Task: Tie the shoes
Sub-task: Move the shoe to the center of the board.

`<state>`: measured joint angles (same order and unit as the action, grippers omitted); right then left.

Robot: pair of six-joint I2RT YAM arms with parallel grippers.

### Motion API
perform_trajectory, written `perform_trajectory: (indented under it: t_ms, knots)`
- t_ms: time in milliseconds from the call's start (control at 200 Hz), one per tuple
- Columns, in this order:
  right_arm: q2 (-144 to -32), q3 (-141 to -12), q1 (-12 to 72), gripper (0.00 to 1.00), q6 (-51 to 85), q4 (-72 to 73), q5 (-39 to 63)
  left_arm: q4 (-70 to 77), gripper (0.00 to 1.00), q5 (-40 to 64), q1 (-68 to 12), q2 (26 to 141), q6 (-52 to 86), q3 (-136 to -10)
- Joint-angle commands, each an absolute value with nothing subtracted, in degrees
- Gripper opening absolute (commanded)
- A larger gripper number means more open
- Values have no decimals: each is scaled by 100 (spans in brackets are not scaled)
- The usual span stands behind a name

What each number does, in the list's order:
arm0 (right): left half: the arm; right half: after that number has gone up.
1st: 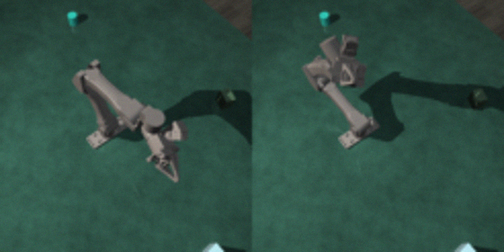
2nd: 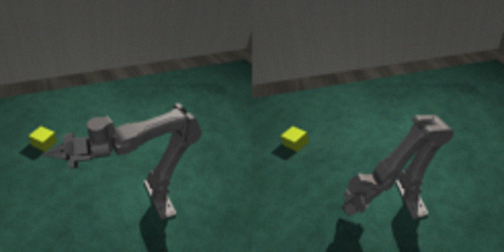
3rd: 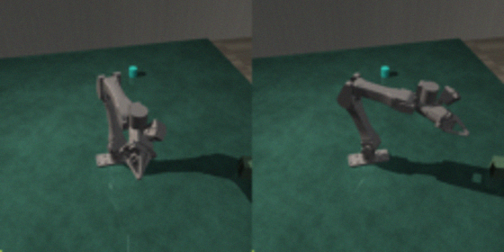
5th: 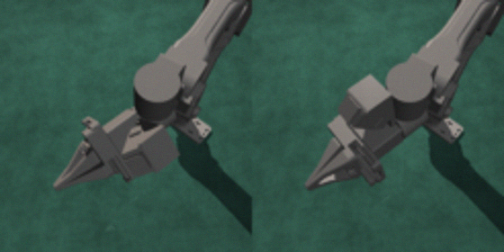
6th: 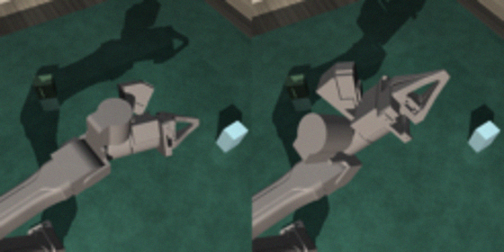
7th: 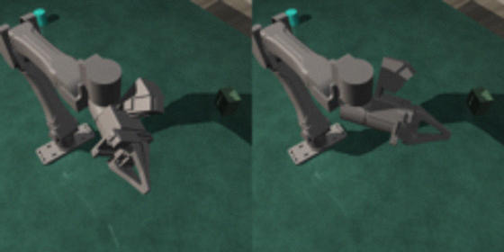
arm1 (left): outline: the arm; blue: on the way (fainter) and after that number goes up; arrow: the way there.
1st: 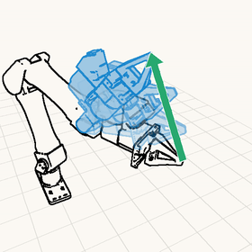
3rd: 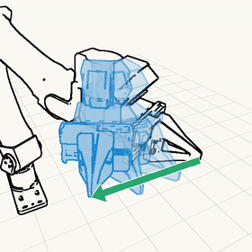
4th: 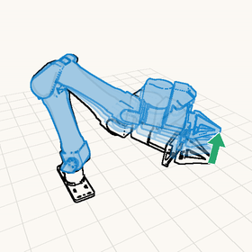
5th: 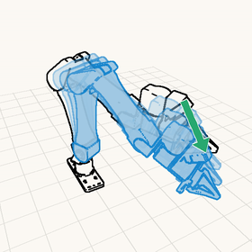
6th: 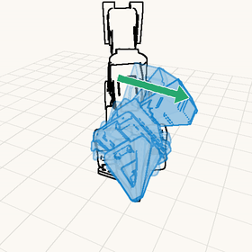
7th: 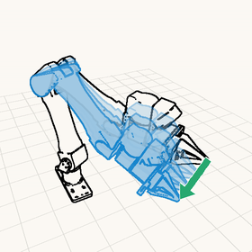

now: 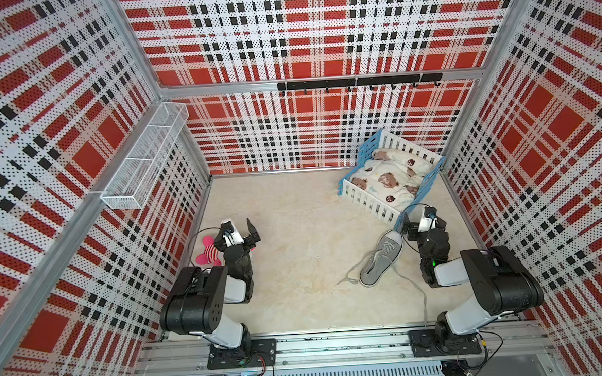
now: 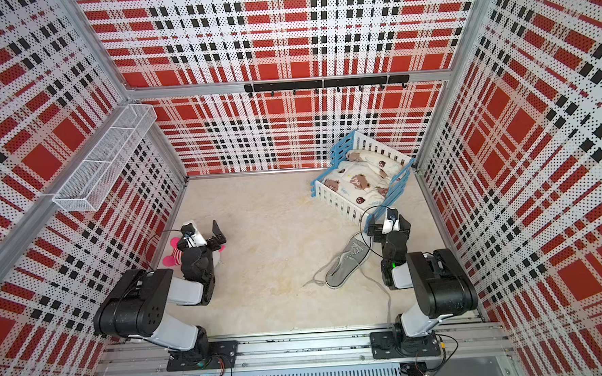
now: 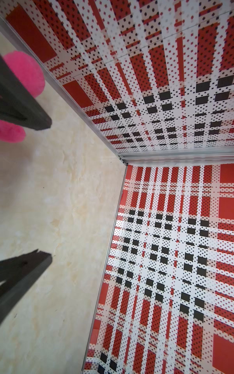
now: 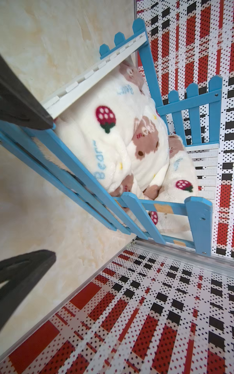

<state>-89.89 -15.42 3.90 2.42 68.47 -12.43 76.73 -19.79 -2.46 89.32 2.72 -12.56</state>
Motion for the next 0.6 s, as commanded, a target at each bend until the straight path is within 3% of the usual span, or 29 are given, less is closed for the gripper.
perform_trajectory:
  t_ms: [0, 596]
  knots:
    - [-9004, -1565, 418, 100, 212, 6838, -1222, 7849, 99, -2019, -278, 8965, 264, -1217]
    - [-9009, -1566, 414, 100, 288, 6858, -1383, 7849, 99, -1844, -189, 8952, 310, -1209]
